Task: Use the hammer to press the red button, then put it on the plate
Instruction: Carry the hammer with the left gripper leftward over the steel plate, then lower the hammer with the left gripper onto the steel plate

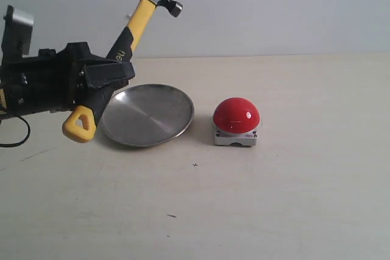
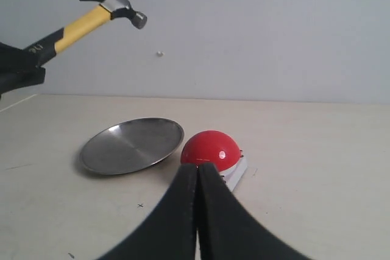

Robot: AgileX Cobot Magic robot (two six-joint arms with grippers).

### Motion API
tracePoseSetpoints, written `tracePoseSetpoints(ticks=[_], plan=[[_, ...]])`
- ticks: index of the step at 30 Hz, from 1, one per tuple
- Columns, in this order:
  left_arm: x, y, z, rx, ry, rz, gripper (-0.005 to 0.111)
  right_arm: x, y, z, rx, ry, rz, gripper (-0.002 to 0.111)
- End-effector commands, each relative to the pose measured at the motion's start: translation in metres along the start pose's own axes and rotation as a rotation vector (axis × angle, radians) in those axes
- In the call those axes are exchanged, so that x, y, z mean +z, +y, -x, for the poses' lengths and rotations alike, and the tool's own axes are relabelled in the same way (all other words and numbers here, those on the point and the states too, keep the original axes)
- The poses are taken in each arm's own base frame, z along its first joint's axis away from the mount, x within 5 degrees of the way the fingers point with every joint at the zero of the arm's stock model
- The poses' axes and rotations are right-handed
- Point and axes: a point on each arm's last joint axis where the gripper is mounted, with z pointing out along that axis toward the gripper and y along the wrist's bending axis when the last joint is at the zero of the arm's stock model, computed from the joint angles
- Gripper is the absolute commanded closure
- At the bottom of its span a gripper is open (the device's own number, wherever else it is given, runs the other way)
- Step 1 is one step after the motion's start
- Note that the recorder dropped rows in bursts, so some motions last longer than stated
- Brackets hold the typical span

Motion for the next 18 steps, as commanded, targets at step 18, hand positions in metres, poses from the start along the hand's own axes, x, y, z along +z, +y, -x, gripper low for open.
tracePoseSetpoints(ticks=[18], plan=[[0.057,0.101,-0.001,-0.344,0.023,-0.078,0.107,0.000,0.000,-0.001,-0.008,0.005,-0.001,0.108]])
